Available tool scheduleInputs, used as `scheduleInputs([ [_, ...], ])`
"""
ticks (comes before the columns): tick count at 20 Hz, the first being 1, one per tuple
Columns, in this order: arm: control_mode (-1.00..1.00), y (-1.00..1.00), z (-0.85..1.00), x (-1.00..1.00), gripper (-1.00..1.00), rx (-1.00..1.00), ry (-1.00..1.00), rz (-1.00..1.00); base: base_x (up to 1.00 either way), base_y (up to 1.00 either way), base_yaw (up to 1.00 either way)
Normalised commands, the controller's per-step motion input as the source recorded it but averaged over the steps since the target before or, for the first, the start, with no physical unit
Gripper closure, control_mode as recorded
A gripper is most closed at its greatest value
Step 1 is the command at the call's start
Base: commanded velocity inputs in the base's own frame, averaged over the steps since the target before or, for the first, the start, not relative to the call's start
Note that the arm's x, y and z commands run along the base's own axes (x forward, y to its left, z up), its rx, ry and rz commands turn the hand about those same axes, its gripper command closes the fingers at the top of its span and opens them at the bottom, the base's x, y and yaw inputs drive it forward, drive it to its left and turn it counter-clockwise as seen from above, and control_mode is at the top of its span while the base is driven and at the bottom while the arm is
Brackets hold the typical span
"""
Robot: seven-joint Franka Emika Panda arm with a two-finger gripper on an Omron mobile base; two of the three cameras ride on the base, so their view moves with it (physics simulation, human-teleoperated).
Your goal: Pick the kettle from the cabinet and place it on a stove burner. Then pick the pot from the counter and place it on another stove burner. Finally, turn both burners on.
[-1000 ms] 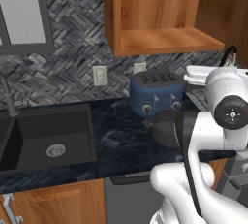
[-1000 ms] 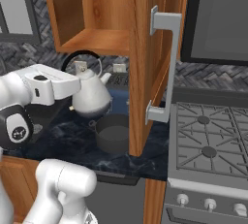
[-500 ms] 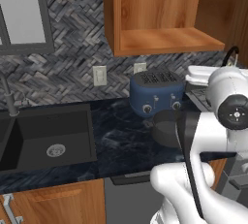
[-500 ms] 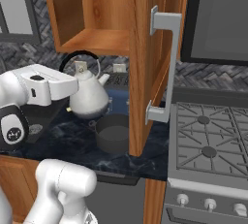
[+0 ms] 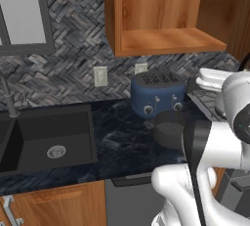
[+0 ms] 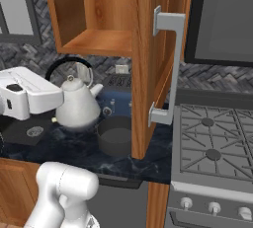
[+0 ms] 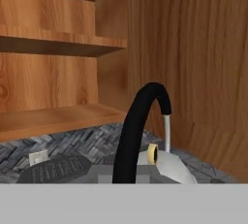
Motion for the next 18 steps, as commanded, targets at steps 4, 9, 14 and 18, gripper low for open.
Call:
scheduleInputs([
  [4,-1.00,0.00,-0.14,-0.61,1.00,0.06,-0.08,-0.04,0.00,0.00,0.00],
  [9,-1.00,0.00,-0.11,-0.28,1.00,0.04,-0.05,-0.02,0.00,0.00,0.00],
  [14,-1.00,0.00,-0.10,0.12,1.00,0.00,-0.05,0.00,0.00,0.00,0.00],
  [18,-1.00,0.00,-0.09,0.24,1.00,0.00,-0.03,0.00,0.00,0.00,0.00],
])
